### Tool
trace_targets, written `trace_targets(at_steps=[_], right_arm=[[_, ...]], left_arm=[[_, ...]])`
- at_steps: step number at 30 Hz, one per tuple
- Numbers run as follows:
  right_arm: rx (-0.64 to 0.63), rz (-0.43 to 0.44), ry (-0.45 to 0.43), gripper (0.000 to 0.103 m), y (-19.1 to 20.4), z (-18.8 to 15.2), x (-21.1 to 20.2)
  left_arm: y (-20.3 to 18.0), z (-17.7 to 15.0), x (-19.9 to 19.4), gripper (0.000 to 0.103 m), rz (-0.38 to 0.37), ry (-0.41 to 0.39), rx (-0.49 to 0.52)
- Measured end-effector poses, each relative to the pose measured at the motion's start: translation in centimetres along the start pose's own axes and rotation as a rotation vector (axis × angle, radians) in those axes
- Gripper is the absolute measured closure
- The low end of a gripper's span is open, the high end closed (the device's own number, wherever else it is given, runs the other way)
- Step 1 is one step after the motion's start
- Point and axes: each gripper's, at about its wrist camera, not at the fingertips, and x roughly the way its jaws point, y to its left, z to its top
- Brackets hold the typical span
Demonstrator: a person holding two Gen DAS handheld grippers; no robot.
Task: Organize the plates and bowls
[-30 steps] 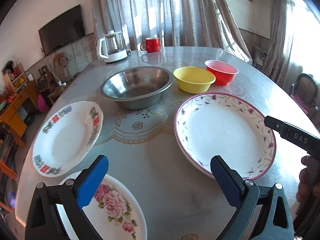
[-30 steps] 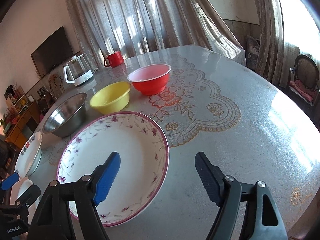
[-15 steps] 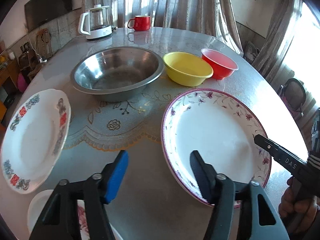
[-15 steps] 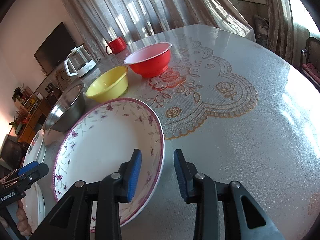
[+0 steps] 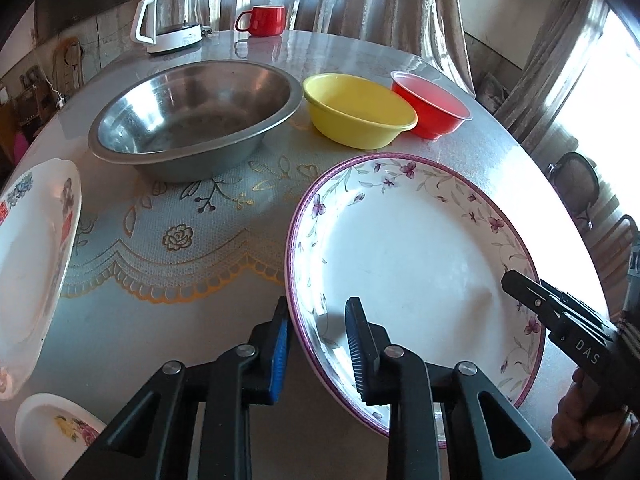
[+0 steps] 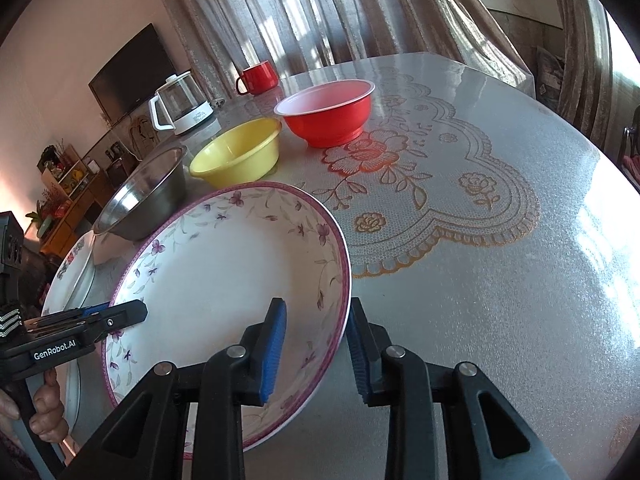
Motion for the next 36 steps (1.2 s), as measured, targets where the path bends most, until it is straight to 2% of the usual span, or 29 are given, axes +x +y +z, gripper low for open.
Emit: trace_targets(at_steps=[10, 13, 17, 25, 36], right_arm=[[0.003, -0.014, 0.014, 0.073, 0.2, 0.1, 0.0], [0.002, 0.005, 0.010, 0.073, 0.4, 0.1, -0.2], [-0.022, 0.017, 0.018, 0.073, 1.5, 0.0, -0.2], [-0.054, 0.070, 0.038, 0.073, 3.8, -0.4, 0.0], [-0.125, 0.086, 0.090, 0.073, 6.8, -1.5, 1.2]], left_arm=[[0.3, -0.5, -0.5, 0.076, -0.032, -0.013, 0.002], [0.4, -0.7, -0.9, 0.076, -0.001, -0.028, 0.000], [1.7, -0.7, -1.6, 0.076, -0.015, -0.038, -0.036], [3.9, -1.3, -2.6, 0.076, 0.020, -0.049, -0.086], [6.3, -2.7, -3.5, 0.076, 0.070, -0.050, -0.130]])
